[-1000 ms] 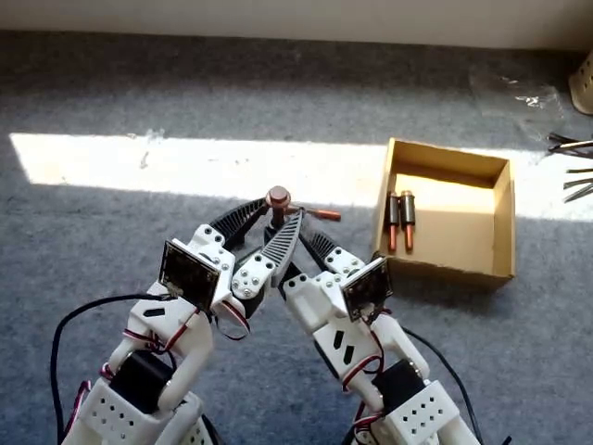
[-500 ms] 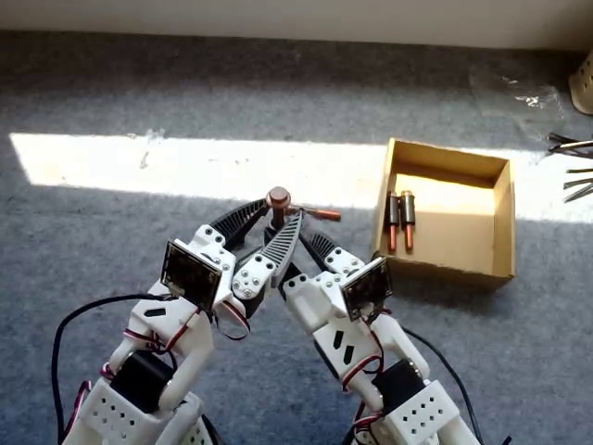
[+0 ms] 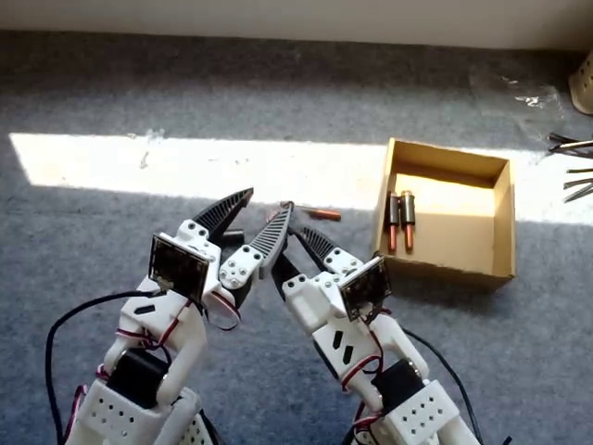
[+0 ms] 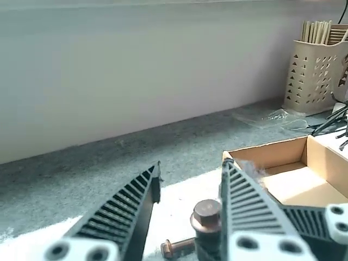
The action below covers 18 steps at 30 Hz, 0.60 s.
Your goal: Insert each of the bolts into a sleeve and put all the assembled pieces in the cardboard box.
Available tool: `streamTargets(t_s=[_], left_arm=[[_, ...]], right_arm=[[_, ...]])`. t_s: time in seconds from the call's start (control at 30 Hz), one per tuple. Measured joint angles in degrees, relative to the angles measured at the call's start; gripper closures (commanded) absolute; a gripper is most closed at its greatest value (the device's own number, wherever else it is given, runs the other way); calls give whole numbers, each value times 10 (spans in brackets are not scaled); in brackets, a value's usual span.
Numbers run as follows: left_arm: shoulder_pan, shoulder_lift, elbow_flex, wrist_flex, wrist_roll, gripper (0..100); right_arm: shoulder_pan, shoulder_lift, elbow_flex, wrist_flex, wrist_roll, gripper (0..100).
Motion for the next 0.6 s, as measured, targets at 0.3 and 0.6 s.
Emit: streamTargets(t_s=[0.3,0.6], left_arm=[[-2,0,0,0,0,822],[-63,0,0,0,0,931]], right_arm=[[0,0,0,2,0,994],[59,0,0,63,0,994]])
